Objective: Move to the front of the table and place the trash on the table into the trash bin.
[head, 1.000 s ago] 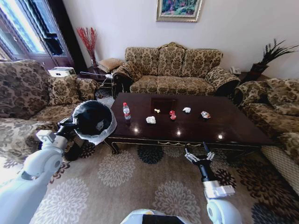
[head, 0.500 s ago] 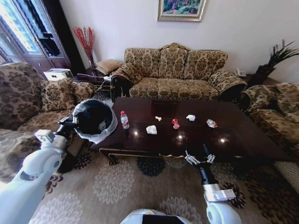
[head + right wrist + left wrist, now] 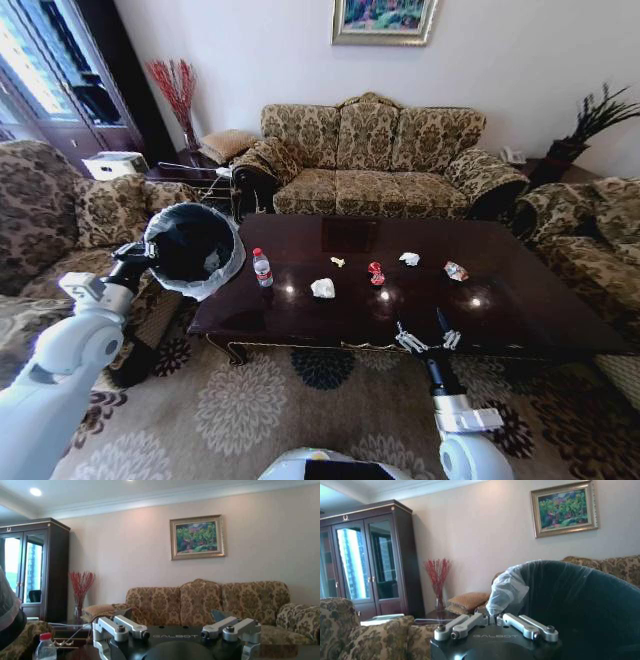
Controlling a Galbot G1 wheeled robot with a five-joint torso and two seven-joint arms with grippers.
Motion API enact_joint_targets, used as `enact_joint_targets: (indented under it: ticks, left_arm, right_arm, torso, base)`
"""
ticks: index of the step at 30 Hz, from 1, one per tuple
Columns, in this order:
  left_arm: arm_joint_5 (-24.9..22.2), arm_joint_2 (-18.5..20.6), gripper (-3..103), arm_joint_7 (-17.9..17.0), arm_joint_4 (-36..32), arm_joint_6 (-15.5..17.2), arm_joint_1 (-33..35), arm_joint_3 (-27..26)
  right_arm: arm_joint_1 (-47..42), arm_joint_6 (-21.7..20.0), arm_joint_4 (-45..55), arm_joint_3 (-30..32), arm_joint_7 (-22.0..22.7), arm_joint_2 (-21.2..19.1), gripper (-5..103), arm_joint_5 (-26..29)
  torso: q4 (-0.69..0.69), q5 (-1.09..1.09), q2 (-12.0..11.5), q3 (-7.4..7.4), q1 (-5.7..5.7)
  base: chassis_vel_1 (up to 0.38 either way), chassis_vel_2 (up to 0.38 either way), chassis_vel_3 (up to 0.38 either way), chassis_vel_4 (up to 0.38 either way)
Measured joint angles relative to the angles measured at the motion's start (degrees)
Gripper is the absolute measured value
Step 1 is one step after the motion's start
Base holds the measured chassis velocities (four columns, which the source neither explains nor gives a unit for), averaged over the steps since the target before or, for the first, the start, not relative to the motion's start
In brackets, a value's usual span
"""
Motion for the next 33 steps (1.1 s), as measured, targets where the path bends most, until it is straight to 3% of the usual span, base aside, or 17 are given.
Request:
enact_joint_targets:
  ticks: [8,14,17,25,33]
  left_arm:
    - [-0.16,0.13,2,0.32,0.11,-0.14,-0.07,0.17]
    - [-0.18,-0.12,2,0.42,0.24,-0.33,0.08,0.16]
    - [-0.21,-0.16,2,0.42,0.27,-0.49,0.02,0.16]
    - [-0.27,-0.34,2,0.66,0.18,-0.95,0.06,0.31]
    - [-0.35,-0.27,2,0.72,0.20,-1.18,-0.14,0.42]
  right_arm:
    - [0.21,0.63,-0.54,-0.02,-0.21,0.01,100,0.26]
    - [0.98,3.42,-0.75,-0.21,0.57,0.04,100,0.14]
    - [1.00,2.88,-0.57,-0.08,0.58,-0.03,100,-0.19]
    - [0.79,2.32,-0.60,0.02,0.03,0.09,100,-1.38]
    - [0.74,2.60,-0.88,-0.19,-0.85,0.16,100,-1.39]
  torso:
    - [-0.05,0.04,-0.03,0.03,0.07]
    - [0.00,-0.04,-0.02,0.02,0.06]
    - [0.02,0.00,-0.02,0.01,0.02]
    - [-0.06,0.06,-0.02,0.02,0.06]
    - [0.00,0.01,-0.02,0.01,0.03]
  base:
    - [0.150,0.180,-0.148,-0.182]
    - [0.162,0.178,-0.147,-0.158]
    - [0.075,0.025,-0.030,-0.043]
    - [-0.028,-0.011,0.016,-0.007]
    - [-0.038,0.062,0.054,-0.039]
